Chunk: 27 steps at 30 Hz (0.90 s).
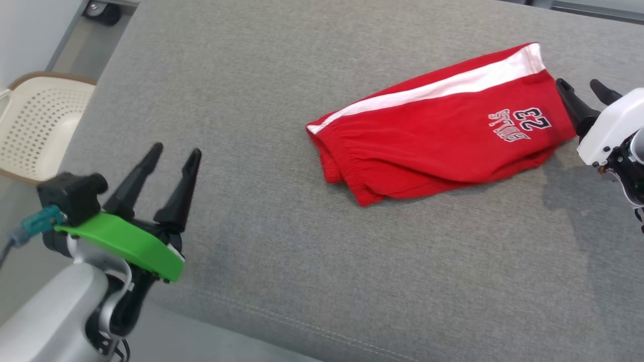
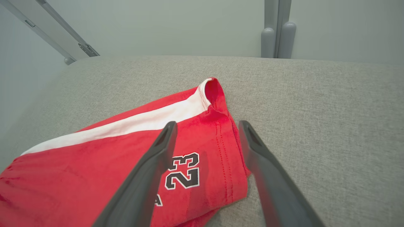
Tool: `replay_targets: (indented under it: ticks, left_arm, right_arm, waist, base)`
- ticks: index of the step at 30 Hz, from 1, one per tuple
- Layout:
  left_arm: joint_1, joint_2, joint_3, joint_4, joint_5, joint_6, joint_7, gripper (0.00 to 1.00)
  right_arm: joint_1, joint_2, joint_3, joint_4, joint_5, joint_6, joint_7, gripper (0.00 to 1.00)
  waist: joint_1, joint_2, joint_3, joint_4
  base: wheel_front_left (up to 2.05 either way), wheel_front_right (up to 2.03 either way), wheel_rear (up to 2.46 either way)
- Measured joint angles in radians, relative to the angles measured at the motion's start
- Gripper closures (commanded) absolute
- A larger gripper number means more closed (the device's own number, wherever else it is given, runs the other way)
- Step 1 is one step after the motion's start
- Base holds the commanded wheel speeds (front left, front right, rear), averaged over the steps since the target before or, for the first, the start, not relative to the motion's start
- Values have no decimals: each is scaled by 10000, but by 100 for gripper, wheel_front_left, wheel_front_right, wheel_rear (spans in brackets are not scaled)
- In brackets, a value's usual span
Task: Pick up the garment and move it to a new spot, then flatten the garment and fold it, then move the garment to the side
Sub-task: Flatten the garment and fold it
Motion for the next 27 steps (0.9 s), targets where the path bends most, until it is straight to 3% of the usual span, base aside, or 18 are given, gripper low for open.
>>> replay_targets:
  ticks: [8, 16, 27]
  left_arm:
    - [1219, -1131, 1183, -368, 656, 50, 2, 0]
    - [2220, -1684, 2512, -568, 1467, 52, 2, 0]
    - [2778, -2257, 3032, -968, 2372, 52, 2, 0]
  right_arm:
    - [45, -148, -161, 518, -21, -255, -188, 0]
    - [39, -119, -109, 821, -90, -316, -199, 0]
    - [-12, -173, -173, 1252, -94, -326, -276, 0]
  waist:
    - [0, 0, 246, 708]
    - [0, 0, 660, 832]
    - [0, 0, 870, 694]
  base:
    - [0, 0, 0]
    - [0, 0, 0]
    - [0, 0, 0]
